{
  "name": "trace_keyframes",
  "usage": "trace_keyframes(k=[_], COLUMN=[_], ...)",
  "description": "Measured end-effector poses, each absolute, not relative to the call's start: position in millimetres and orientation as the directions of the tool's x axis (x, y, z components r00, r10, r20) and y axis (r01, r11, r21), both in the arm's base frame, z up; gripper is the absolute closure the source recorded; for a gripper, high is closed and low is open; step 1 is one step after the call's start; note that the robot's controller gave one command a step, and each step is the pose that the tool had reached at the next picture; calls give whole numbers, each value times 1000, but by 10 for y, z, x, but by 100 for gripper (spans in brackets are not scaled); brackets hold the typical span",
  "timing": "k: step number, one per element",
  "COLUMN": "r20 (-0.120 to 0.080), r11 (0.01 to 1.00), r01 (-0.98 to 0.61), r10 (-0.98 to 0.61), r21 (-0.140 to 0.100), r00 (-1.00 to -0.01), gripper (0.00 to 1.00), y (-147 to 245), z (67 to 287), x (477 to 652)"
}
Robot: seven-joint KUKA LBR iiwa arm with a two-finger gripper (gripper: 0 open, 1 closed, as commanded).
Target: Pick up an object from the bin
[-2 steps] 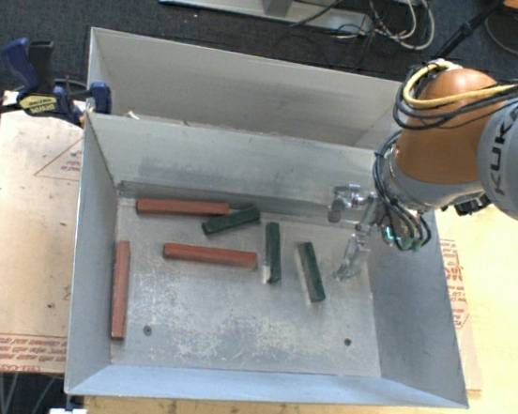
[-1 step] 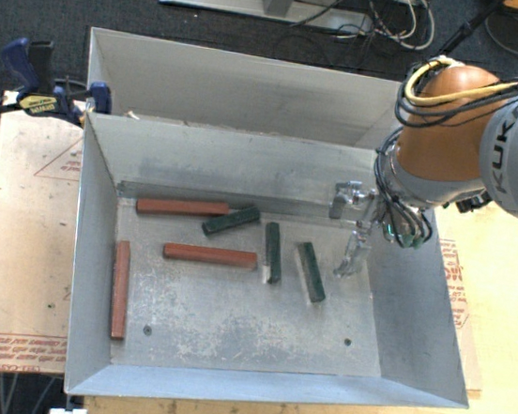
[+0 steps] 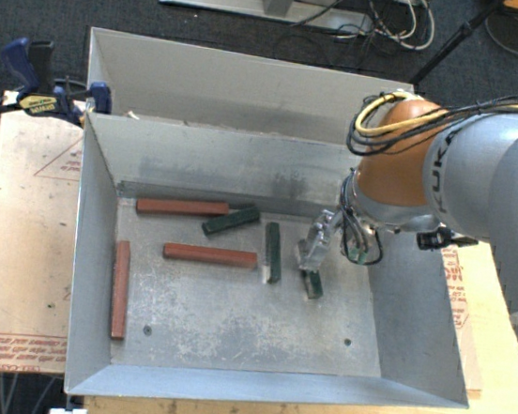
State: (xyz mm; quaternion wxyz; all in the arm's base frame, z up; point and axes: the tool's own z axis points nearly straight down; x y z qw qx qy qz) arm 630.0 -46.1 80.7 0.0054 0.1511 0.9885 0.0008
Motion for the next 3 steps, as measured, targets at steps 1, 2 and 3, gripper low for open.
trace_keyframes(k=[1,2,3], r20=[-6,-4,-4], r11=[954,955,955], r01=[298,298,298], r10=[298,298,298], r21=[2,1,1], r00=[-954,-955,-955], gripper=[0,100,100], y=[-449,-445,-445], z=[719,721,721], x=[6260,6258,6258])
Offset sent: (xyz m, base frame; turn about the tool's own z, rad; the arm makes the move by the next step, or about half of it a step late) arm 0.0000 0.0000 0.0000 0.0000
